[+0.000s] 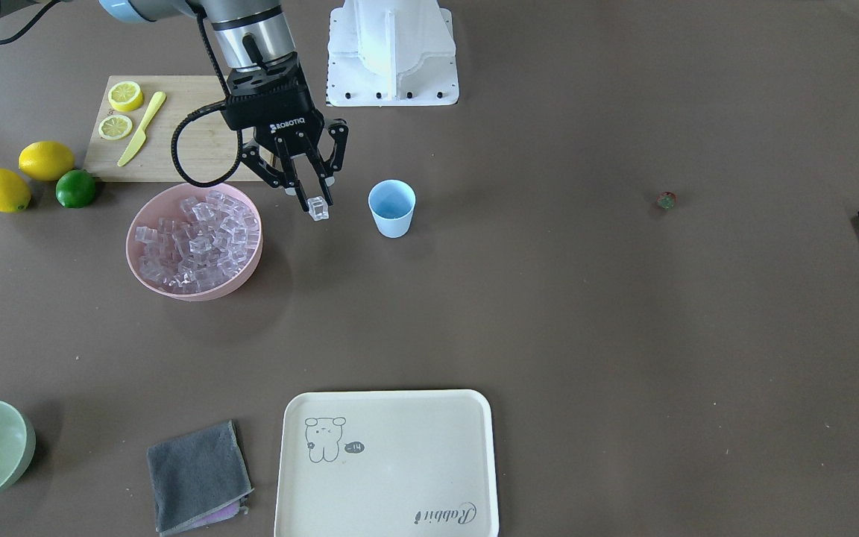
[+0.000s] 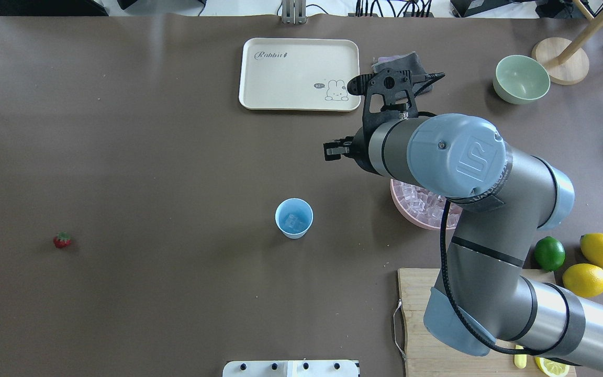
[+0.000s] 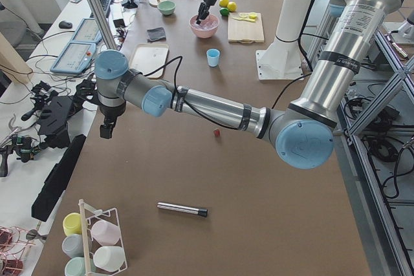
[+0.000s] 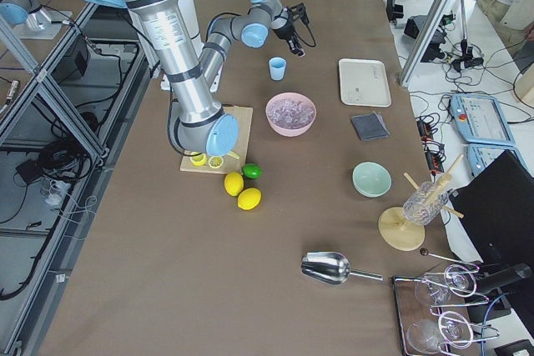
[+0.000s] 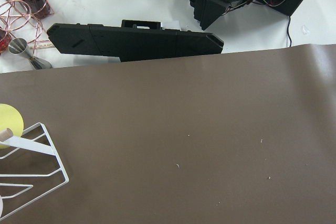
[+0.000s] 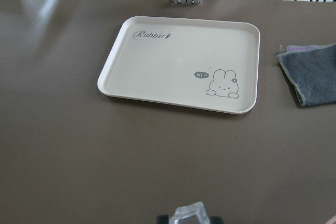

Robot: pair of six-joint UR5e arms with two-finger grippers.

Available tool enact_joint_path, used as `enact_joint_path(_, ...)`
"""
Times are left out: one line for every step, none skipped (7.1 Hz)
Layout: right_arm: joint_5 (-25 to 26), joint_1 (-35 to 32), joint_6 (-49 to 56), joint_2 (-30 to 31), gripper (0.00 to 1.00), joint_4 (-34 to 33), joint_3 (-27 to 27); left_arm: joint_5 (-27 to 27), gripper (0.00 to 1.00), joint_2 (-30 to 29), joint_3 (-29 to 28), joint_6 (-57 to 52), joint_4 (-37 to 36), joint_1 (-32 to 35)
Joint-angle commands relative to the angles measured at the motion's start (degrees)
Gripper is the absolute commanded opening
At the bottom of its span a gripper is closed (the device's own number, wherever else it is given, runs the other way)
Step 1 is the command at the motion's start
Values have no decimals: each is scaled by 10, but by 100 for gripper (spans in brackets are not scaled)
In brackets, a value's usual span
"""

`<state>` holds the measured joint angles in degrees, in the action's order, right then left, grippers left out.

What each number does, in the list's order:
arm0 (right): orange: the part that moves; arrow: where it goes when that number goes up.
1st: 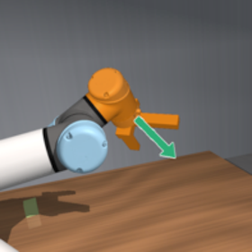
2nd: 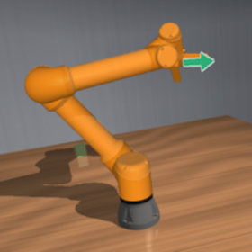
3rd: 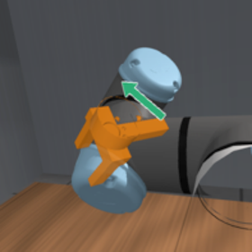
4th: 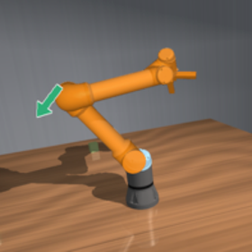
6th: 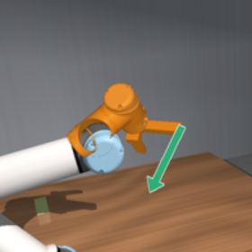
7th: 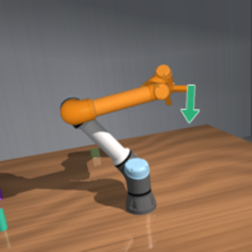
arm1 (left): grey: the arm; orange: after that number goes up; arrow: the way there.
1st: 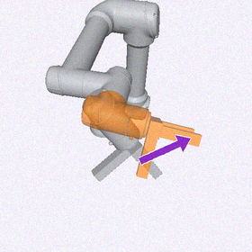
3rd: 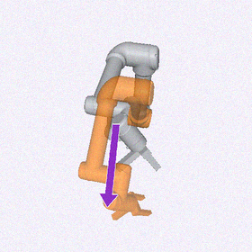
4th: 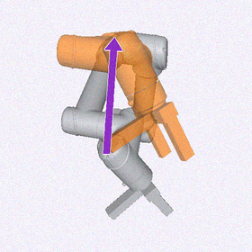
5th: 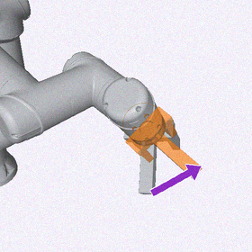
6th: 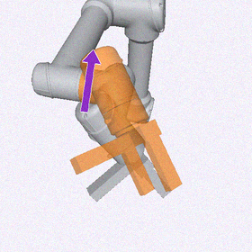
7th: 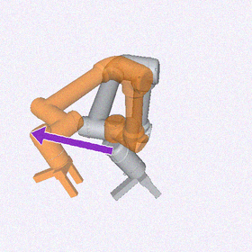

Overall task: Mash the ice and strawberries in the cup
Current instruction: 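Carry the ice cube with the right gripper to the blue cup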

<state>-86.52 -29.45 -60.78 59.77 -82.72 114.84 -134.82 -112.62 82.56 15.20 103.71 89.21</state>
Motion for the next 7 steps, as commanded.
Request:
enact_joint_path(2,17,14,-1,0,5,-11,0,98,0,1,0,0,0)
enact_joint_path(1,23,17,-2,0,5,-18,0,98,0,1,0,0,-1)
enact_joint_path(2,28,32,-2,0,12,-26,0,98,0,1,0,0,-1)
enact_joint_path(2,32,35,-2,0,34,-42,0,98,0,1,0,0,-3)
enact_joint_path(2,36,37,-2,0,55,-57,0,98,0,1,0,0,-3)
enact_joint_path(2,42,38,-18,0,62,-64,0,98,0,1,0,0,-3)
enact_joint_path(3,48,38,-32,0,61,-74,0,98,0,0,0,0,-3)
